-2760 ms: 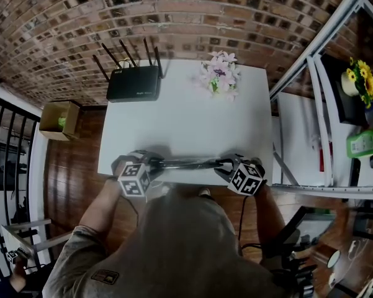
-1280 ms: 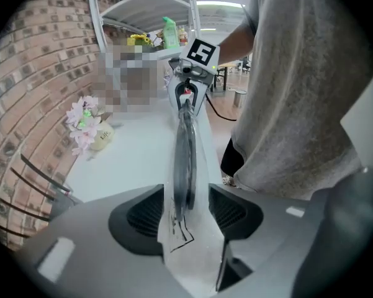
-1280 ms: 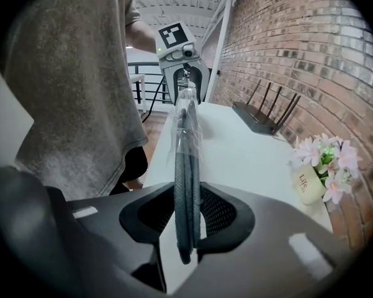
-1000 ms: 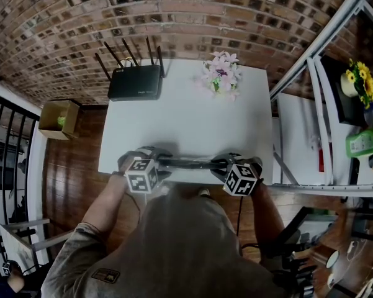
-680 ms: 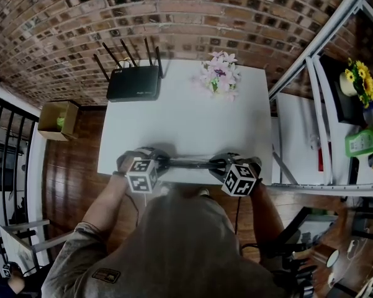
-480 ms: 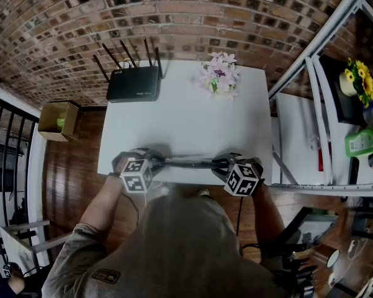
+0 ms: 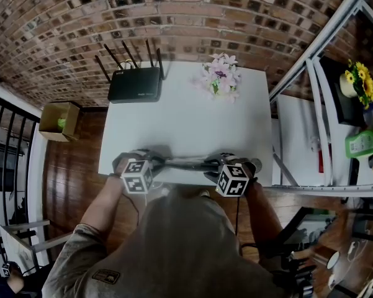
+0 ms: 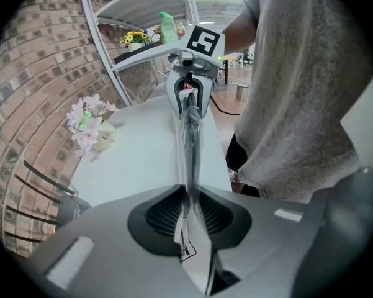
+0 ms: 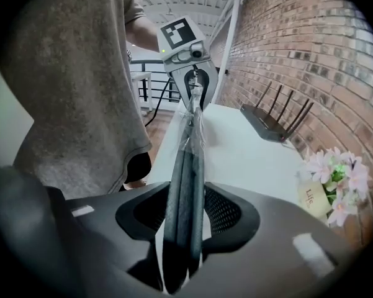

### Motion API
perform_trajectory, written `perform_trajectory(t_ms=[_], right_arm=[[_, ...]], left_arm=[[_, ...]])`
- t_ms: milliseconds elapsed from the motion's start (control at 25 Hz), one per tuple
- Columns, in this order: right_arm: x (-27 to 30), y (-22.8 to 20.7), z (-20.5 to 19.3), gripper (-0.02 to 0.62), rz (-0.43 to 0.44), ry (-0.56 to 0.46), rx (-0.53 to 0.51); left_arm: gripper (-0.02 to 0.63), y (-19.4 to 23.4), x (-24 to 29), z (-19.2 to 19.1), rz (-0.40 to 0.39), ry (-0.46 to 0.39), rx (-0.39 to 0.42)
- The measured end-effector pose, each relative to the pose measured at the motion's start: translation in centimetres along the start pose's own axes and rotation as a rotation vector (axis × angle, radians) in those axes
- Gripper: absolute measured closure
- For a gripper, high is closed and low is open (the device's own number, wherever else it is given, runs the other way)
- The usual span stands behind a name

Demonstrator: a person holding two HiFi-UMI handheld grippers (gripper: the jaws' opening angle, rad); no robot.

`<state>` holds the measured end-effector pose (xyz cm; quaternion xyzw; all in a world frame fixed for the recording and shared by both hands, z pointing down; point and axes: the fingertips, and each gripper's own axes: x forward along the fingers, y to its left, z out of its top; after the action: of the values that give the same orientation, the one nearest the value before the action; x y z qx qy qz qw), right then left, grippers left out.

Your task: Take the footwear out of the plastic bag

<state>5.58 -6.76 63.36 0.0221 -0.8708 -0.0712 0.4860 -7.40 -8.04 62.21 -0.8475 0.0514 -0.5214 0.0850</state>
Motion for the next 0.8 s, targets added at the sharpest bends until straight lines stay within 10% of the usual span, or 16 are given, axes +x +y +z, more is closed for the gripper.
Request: perform_trajectory(t_ms=[800], right_arm=[[-3.1,-0.5,-3.3,0.463,-0.106,0.024,0.105]], left_arm=[[0.594,1.1,-0.6,-1.3,0.047,-0.039,-0.039]])
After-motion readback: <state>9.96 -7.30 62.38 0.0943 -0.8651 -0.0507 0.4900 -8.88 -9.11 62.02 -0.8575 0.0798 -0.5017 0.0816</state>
